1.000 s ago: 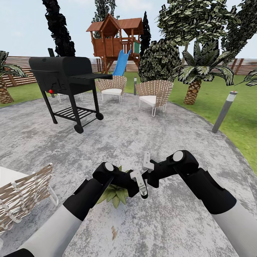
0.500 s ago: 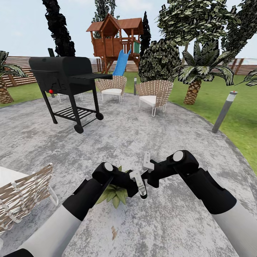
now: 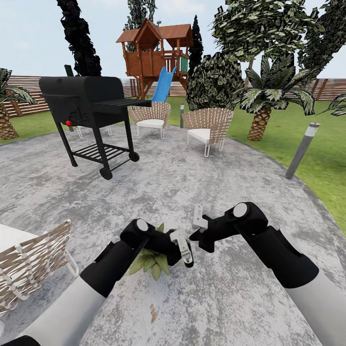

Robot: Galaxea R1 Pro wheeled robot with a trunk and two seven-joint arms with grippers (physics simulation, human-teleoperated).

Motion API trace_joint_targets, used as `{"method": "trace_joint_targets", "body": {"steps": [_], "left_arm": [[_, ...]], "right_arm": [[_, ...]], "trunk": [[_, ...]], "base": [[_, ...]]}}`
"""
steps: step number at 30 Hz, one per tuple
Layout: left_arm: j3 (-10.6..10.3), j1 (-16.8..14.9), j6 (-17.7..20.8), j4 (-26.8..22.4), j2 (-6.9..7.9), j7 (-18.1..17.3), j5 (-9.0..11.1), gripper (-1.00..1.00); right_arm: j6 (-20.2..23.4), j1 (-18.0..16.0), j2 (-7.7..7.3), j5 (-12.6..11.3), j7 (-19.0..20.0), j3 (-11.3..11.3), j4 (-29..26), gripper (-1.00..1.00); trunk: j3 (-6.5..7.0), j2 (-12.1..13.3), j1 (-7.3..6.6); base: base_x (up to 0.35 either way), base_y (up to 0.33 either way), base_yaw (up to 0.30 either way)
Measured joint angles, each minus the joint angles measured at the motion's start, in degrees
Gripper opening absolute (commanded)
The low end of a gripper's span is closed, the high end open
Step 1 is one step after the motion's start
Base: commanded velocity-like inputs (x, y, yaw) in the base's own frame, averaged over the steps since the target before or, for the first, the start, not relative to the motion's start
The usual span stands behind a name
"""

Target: Pick up the pesticide atomizer in the garden and spray insectifuge to fully cover both potted plants in the garden.

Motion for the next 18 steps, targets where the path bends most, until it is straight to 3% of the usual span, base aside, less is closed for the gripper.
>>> {"method": "trace_joint_targets", "body": {"steps": [6,10,15,16,18], "left_arm": [[0.37,0.15,-1.63,1.31,2.8,-0.06,-0.25,-1.0],[2.97,0.68,-2.65,1.95,5.15,-0.02,-0.33,-1.0],[4.0,1.31,-3.33,3.86,6.5,0.46,-0.29,-1.0],[4.3,1.36,-3.38,4.4,6.61,0.54,-0.3,-1.0],[7.29,1.52,-3.39,6.48,6.91,0.79,-0.34,-1.0]], "right_arm": [[-0.01,0.0,-0.18,0.0,0.0,0.0,-0.01,-1.0],[-0.01,0.13,-0.86,0.0,0.0,0.04,-0.01,-1.0],[-0.01,0.42,-1.11,0.42,-0.15,0.02,0.34,-1.0],[-0.01,0.5,-1.14,0.87,-0.19,-0.07,0.39,-1.0],[0.05,1.29,-1.7,5.17,-0.44,-3.22,0.71,-1.0]], "trunk": [[0.0,0.0,0.0],[0.0,0.0,0.0],[0.0,0.0,0.0],[0.0,0.0,0.0],[0.0,0.0,0.0]], "base": [[0.0,0.0,0.0],[0.0,0.0,0.0],[0.0,0.0,0.0],[0.0,0.0,0.0],[0.0,0.0,0.0]]}}
